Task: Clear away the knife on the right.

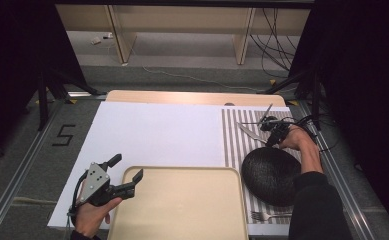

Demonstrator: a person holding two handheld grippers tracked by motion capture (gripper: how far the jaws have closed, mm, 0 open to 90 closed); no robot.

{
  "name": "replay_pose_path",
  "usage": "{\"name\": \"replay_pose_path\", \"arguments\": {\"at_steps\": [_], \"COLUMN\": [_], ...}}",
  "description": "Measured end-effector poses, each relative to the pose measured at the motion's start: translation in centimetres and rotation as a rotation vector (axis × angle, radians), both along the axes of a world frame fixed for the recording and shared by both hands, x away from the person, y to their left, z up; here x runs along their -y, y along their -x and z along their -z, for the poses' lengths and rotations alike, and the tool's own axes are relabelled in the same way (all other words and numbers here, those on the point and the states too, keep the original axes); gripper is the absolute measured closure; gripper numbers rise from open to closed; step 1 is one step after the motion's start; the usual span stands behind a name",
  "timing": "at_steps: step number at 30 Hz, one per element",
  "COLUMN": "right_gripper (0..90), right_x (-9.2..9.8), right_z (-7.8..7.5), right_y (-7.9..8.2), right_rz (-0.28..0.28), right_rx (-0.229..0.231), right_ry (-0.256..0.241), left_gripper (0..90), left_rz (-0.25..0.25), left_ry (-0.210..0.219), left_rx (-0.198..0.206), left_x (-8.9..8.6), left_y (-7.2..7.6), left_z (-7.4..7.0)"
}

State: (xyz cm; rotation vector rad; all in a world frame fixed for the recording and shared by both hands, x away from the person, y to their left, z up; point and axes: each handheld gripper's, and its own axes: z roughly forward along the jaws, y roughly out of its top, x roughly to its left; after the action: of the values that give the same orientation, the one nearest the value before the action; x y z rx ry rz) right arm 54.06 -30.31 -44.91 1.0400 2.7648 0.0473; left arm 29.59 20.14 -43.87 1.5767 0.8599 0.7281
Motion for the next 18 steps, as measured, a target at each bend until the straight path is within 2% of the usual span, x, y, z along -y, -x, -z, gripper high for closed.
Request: {"name": "replay_pose_path", "arguments": {"at_steps": [5, 12, 18], "right_gripper": [80.6, 80.7, 80.8], "right_x": [0.5, 0.9, 0.9], "right_z": [-0.6, -1.3, -2.2], "right_y": [0.1, 0.0, -0.1], "right_rz": [-0.005, -0.011, -0.012], "right_rx": [0.043, 0.119, 0.149], "right_ry": [-0.001, 0.035, 0.053], "left_gripper": [16.1, 16.0, 16.1], "left_rz": [0.0, 0.0, -0.002], "left_ry": [0.0, 0.0, 0.001], "left_rx": [0.002, 0.0, 0.001], "left_x": [0.0, 0.0, 0.0], "left_y": [0.0, 0.0, 0.0], "left_z": [0.0, 0.0, 0.0]}}
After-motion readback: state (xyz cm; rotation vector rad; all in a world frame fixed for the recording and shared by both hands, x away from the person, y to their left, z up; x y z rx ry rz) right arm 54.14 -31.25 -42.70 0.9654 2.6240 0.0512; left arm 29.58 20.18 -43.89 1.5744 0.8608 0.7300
